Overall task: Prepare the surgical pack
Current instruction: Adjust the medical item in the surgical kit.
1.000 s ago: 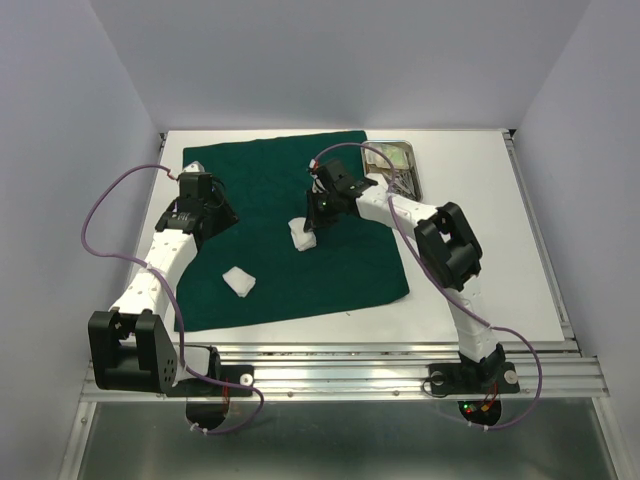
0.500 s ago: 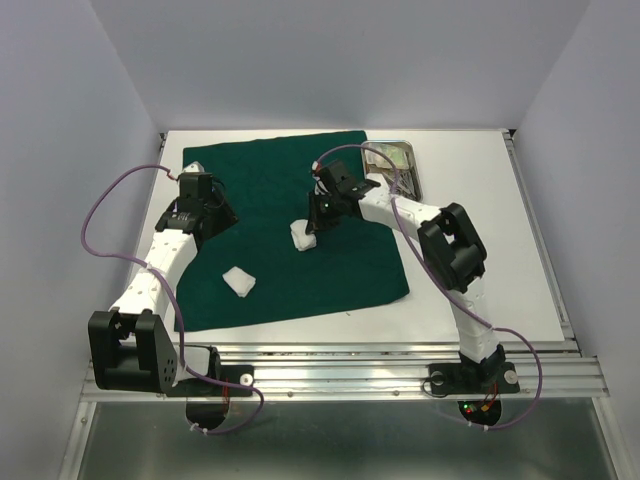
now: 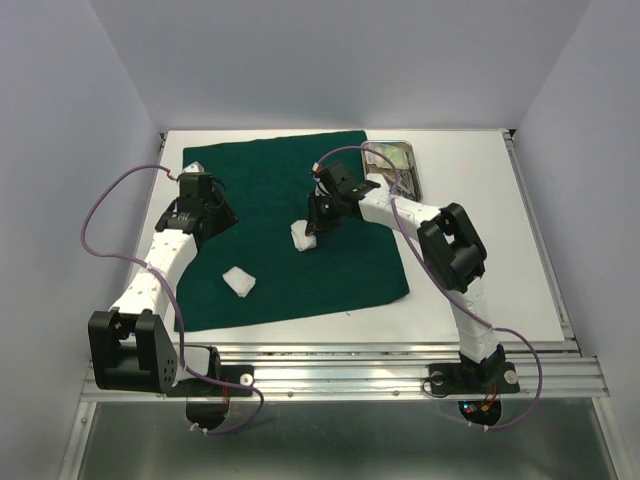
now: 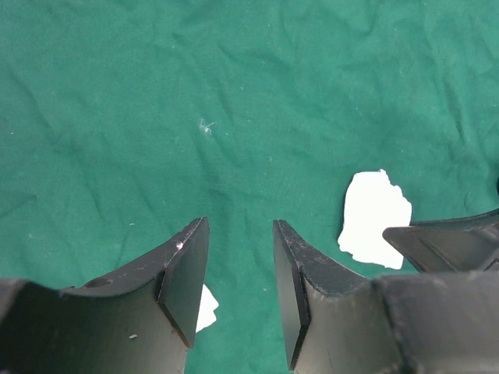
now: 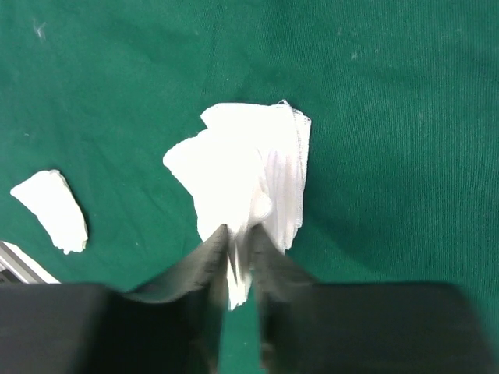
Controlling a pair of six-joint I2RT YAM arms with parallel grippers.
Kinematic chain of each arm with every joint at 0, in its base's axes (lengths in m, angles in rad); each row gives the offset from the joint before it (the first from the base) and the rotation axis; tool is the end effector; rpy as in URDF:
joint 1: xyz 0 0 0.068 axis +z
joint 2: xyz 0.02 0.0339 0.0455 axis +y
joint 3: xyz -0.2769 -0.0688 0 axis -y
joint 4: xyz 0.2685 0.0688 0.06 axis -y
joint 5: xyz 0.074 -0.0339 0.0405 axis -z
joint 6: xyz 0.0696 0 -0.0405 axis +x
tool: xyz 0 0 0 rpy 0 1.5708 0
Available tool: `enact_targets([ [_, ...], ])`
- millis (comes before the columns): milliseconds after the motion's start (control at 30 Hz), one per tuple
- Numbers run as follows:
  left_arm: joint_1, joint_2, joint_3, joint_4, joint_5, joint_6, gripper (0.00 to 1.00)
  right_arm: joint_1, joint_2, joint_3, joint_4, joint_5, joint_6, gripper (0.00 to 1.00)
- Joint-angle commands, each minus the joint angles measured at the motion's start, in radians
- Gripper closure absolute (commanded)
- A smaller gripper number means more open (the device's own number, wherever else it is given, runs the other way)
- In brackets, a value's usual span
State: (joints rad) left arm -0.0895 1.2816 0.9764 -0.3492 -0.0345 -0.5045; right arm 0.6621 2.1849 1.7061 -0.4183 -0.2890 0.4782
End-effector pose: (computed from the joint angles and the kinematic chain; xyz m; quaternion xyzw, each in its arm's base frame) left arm 0.3280 -0.0270 0.2681 -0.1922 0.8759 -0.1146 0.4274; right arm 0.4084 0.3435 0.1594 -0.1331 0.9256 0.2909 0.2020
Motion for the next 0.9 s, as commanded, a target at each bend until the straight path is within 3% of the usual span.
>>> enact_targets([
  [0, 0.005, -0.015, -0.001, 0.007, -0.013, 0.017, 0.51, -0.004, -0.014, 0.020, 0.027, -0.001, -0.003, 0.71],
  [167, 0.005, -0.013, -0.005, 0.010, -0.013, 0.017, 0.51, -0.004, -0.043, 0.023, 0.015, 0.048, -0.010, 0.49],
  [333, 0.005, -0.011, -0.010, 0.013, -0.010, 0.014, 0.51, -0.004, -0.091, 0.024, -0.011, 0.135, -0.032, 0.36],
  [500, 0.005, -0.013, -0.005, 0.012, -0.010, 0.006, 0.51, 0.010, -0.126, 0.036, -0.011, 0.157, -0.050, 0.30],
  [667, 0.010, -0.024, 0.019, -0.014, 0.002, -0.005, 0.51, 0.112, -0.117, 0.093, -0.034, 0.166, -0.085, 0.25],
  [867, 0.019, -0.044, 0.111, -0.086, -0.021, 0.000, 0.51, 0.157, -0.062, 0.150, -0.039, 0.130, -0.081, 0.25],
])
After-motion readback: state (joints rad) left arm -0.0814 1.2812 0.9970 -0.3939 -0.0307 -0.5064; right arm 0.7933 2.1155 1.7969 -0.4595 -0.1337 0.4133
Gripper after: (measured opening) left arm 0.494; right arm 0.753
